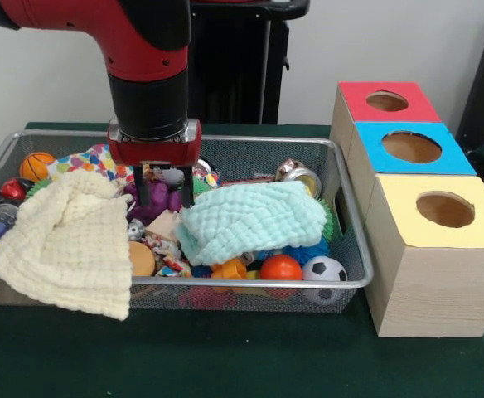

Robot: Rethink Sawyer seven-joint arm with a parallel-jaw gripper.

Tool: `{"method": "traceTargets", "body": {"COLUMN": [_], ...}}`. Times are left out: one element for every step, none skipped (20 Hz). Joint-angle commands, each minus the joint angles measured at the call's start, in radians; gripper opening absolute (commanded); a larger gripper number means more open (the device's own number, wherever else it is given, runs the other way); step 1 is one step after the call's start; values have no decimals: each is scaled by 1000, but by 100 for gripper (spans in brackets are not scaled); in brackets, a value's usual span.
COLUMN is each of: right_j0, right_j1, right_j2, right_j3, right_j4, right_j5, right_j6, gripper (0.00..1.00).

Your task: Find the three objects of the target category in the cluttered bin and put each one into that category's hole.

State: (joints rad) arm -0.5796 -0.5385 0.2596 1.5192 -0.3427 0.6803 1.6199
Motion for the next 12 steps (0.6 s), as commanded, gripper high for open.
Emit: {"method": "traceTargets", "body": {"right_j0": [-18, -13, -9, -6, -3, -3, -6, -9, -13, -14, -12, -11], "right_j1": [90, 97, 113, 124, 149, 165, 184, 187, 181, 172, 150, 139], "right_j2": [-39, -46, -53, -58, -62, -64, -60, -58, -54, -53, -53, -55], "right_j3": [100, 96, 80, 66, 34, 24, 2, 0, 5, 12, 30, 41], "right_j4": [16, 15, 13, 15, 15, 17, 22, 28, 36, 43, 51, 57], "right_j5": [-143, -155, -156, -153, -145, -149, -140, -137, -130, -125, -125, -125], "right_j6": [199, 200, 193, 186, 171, 163, 148, 141, 137, 139, 145, 149], "gripper": [100, 100, 100, 100, 100, 100, 100, 100, 100, 100, 100, 100]}}
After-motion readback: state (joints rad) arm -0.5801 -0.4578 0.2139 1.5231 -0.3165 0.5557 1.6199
